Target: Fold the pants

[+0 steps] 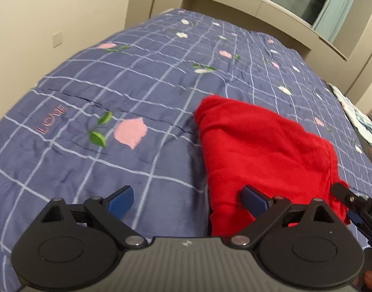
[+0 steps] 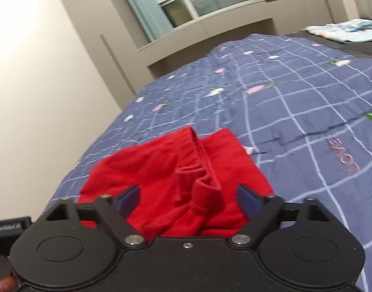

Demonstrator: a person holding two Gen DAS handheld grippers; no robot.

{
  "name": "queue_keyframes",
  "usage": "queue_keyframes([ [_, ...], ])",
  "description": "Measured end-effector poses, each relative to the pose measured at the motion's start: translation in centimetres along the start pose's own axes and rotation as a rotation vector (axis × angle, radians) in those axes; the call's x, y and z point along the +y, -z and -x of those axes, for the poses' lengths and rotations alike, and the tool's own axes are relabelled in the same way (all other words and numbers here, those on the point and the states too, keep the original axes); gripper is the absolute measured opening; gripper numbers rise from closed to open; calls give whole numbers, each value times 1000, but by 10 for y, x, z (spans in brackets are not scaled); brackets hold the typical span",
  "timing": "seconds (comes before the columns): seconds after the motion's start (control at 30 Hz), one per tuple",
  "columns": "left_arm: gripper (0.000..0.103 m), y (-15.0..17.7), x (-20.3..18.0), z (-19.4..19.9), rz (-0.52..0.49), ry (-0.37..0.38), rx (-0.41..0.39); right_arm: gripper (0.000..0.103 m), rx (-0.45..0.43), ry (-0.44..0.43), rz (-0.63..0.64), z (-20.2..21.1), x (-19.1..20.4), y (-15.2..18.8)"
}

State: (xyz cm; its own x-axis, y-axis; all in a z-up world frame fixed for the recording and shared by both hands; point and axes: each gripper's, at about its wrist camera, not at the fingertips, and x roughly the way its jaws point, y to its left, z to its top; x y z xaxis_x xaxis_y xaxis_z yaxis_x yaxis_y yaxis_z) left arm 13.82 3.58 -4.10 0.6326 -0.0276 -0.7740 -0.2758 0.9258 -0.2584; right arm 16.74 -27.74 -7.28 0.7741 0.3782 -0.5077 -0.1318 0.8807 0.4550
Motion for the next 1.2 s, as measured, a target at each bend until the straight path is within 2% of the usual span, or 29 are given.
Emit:
queue_keyframes([
  [0.03,98,1,-2,-2,-9,2,9,78,-6,9,-5,1,0,0],
  [0.07,98,2,-3,-4,-19,2,15,72,-9,14,-9,1,1,0],
  [0.1,98,2,-4,-5,-23,3,18,56,-11,15,-7,1,2,0],
  [0.13,98,1,-5,-5,-19,8,19,45,-12,18,1,1,3,0],
  [0.17,98,0,-5,-4,-12,18,23,28,-12,28,12,1,5,-1],
  [0.2,98,-2,-5,-2,-5,27,27,22,-13,36,22,2,6,-3],
  [0.27,98,-6,-6,1,4,37,19,18,-38,5,18,8,5,-11],
  [0.37,101,-14,-11,8,-8,40,-15,17,-97,-37,46,26,3,-26],
  [0.47,102,-19,-20,5,-34,28,-22,17,-132,-14,89,40,-4,-37],
  [0.53,102,-19,-25,-2,-48,27,-10,17,-124,22,77,40,-16,-37],
  [0.63,102,-16,-33,-12,-76,6,8,19,-53,58,73,27,-27,-27],
  [0.77,102,-15,-35,-13,-105,-5,16,29,-29,92,92,23,-28,-14],
  [0.8,102,-16,-34,-13,-106,-2,19,45,-33,96,92,23,-27,-14],
  [0.83,102,-18,-33,-12,-107,2,18,56,-43,103,103,25,-26,-15],
  [0.87,102,-20,-34,-11,-110,2,13,77,-62,107,122,27,-24,-18],
  [0.9,102,-22,-36,-10,-116,2,5,88,-80,110,141,25,-20,-22],
  [0.97,102,-27,-41,-9,-139,8,-25,91,-109,111,194,24,-13,-30],
  [1.0,102,-31,-45,-11,-154,8,-39,97,-114,113,221,20,-11,-35],
  [1.07,102,-39,-54,-16,-186,-3,-53,102,-127,125,276,11,-5,-44],
  [1.2,102,-55,-66,-38,-203,-57,-68,102,-142,169,353,-16,-4,-61],
])
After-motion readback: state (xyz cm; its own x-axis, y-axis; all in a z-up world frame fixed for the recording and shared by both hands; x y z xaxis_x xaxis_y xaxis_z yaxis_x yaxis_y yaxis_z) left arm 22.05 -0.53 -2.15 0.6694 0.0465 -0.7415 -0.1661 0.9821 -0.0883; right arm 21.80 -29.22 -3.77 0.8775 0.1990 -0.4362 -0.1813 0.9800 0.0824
